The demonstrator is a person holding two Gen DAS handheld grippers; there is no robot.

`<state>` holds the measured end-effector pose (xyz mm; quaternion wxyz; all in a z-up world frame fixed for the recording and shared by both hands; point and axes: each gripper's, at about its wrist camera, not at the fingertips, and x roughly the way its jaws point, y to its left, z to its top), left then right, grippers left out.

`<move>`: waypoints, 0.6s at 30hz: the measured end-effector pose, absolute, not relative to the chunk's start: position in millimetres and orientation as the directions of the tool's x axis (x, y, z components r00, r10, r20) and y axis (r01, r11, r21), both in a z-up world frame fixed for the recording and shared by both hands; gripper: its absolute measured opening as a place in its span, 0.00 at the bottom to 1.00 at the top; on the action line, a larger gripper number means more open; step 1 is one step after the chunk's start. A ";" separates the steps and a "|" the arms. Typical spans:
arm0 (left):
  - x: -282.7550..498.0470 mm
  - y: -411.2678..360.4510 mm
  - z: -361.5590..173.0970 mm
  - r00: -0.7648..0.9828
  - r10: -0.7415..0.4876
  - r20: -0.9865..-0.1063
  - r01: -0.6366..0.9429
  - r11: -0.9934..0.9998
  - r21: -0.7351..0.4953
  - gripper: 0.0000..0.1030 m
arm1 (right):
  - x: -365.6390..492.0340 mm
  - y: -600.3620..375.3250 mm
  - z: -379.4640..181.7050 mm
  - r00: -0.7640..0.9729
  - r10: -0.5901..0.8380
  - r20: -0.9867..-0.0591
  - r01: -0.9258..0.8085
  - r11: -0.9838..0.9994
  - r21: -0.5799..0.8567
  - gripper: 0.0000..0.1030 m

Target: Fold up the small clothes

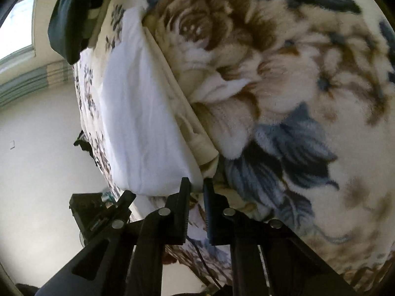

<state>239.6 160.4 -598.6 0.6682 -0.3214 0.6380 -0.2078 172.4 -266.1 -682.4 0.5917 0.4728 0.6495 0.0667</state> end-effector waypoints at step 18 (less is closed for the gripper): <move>265.2 133.6 -609.7 0.035 -0.740 -0.671 -0.066 0.669 -0.741 0.03 | 206.6 -262.9 -694.2 0.136 0.685 -0.716 0.553 0.547 0.628 0.08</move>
